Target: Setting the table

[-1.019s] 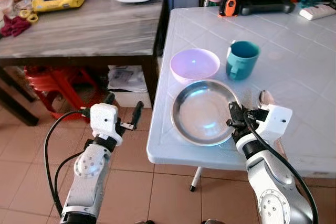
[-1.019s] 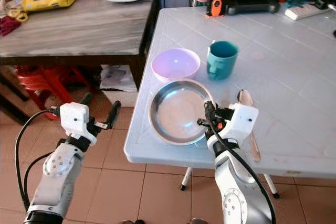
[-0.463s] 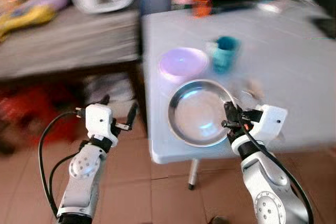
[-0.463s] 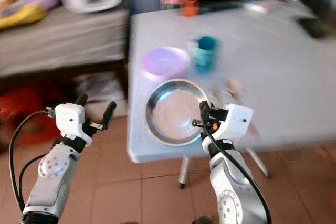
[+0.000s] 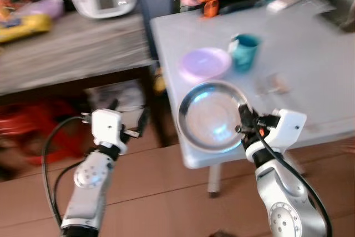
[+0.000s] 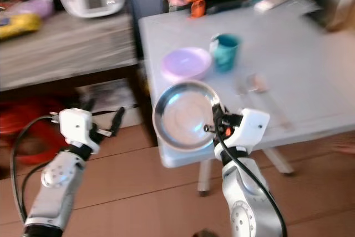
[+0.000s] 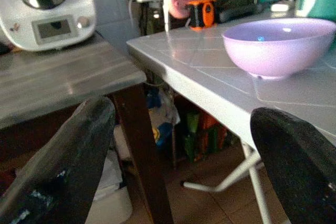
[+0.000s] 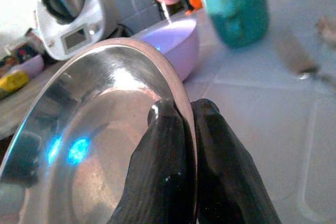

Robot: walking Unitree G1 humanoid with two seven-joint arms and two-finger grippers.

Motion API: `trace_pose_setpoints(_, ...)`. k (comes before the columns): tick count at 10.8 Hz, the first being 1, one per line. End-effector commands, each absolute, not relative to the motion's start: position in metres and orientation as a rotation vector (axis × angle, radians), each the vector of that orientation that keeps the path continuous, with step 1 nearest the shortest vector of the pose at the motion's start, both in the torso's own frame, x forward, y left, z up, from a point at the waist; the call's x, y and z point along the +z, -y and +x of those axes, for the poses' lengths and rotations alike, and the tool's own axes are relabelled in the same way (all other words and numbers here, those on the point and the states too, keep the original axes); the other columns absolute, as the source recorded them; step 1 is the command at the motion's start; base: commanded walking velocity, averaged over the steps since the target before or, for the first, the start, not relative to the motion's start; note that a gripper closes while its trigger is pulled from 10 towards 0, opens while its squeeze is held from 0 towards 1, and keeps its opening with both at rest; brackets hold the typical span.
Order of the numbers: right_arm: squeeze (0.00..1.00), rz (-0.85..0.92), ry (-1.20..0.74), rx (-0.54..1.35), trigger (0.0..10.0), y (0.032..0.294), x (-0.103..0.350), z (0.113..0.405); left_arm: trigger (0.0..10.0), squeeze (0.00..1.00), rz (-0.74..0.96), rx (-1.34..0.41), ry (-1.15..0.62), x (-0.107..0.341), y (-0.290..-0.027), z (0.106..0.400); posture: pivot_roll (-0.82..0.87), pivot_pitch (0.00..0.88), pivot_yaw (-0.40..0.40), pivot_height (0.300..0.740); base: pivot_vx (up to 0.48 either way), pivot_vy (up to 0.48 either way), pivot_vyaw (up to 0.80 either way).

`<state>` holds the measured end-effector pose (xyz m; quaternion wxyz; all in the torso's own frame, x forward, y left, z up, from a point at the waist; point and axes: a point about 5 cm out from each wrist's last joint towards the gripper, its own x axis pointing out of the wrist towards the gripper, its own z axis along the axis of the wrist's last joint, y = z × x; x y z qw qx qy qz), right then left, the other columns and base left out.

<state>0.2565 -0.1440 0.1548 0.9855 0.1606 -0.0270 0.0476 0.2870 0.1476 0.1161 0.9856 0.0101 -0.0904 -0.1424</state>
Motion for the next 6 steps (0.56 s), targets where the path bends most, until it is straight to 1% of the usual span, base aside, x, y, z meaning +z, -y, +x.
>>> trace_pose_setpoints(1,0.0,0.333,0.074,0.114,10.0,0.139,0.1579,0.2544,10.0,0.0,0.036,-0.277,0.179,0.1168,-0.1544,0.2866,-0.09,0.111,0.124,0.74,0.0,0.48,0.43)
trace_pose_setpoints(4,0.0,0.331,0.08,0.112,10.0,0.1384,0.1573,0.2548,10.0,0.0,0.035,-0.276,0.178,0.1164,-0.1545,0.2861,-0.08,0.107,0.125,0.74,0.0,0.48,0.76)
trace_pose_setpoints(5,0.0,0.331,0.08,0.111,10.0,0.1387,0.157,0.2549,10.0,0.0,0.035,-0.275,0.177,0.1162,-0.1542,0.286,-0.08,0.107,0.124,0.74,0.0,0.48,0.42)
trace_pose_setpoints(6,0.0,0.327,0.082,0.108,10.0,0.1395,0.1569,0.2552,10.0,0.0,0.034,-0.28,0.176,0.1154,-0.1526,0.2856,-0.08,0.106,0.124,0.74,0.0,0.48,0.0)
